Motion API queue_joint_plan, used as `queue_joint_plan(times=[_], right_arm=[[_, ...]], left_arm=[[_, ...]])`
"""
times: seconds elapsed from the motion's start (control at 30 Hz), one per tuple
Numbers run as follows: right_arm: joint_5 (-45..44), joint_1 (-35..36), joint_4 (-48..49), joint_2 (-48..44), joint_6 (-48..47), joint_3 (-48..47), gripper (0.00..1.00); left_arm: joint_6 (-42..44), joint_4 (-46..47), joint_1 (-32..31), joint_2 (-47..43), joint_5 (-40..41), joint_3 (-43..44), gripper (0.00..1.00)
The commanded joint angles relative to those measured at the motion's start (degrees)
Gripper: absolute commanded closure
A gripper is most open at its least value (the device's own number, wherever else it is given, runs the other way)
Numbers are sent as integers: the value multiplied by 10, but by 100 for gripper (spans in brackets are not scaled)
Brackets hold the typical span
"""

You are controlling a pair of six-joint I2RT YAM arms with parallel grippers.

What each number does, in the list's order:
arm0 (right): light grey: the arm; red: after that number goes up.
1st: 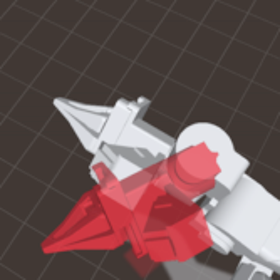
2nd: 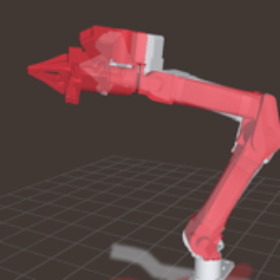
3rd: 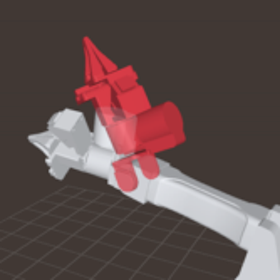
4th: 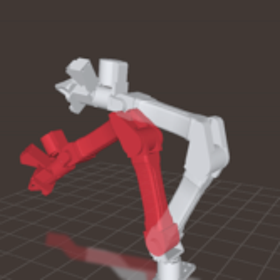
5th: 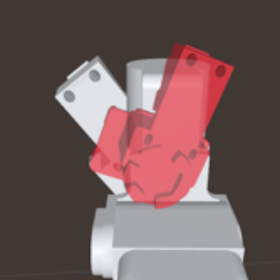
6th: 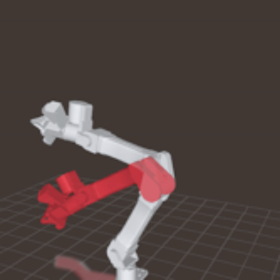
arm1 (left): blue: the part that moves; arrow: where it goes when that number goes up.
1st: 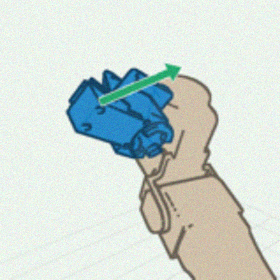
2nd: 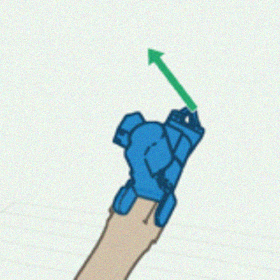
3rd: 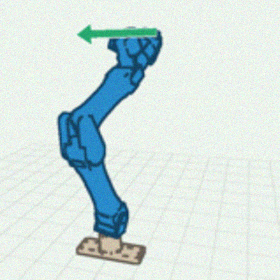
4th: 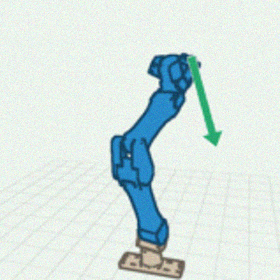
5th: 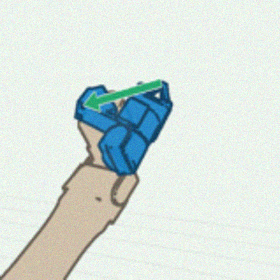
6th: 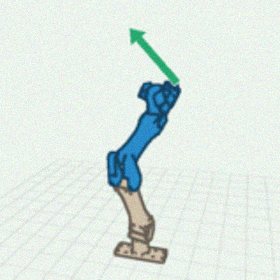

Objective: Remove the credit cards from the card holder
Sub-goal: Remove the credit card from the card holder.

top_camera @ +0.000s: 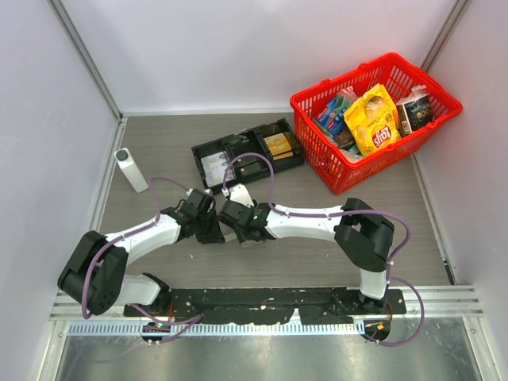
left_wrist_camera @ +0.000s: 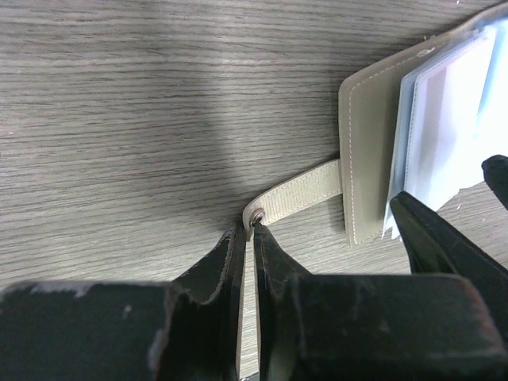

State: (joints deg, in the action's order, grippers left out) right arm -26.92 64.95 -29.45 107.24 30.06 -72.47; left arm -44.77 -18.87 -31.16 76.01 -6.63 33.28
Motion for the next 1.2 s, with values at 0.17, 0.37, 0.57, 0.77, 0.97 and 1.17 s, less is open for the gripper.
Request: queue_joint_plan(times=[0.17,0.37,0.57,0.77,0.97,1.17], right_arm=[[-48,2,-32,-39,-9,-22,46],[-60,-1,-33,-60,-8,-15,46],[-61,-13,-34,-84,-14,-6,47],[-60,-22,-33,-90,-11,7,47],[19,-22,25,-72,-13,15,39],[19,-22,54,-31,-15,7,34]], left_arm=[[9,-33,0,13,20,-22,89],[9,-34,0,15,20,-21,89],[10,-33,0,17,21,-21,89],[9,-34,-1,13,19,-21,89],[8,-32,0,13,20,-23,89],[8,-30,-1,12,20,-25,89]])
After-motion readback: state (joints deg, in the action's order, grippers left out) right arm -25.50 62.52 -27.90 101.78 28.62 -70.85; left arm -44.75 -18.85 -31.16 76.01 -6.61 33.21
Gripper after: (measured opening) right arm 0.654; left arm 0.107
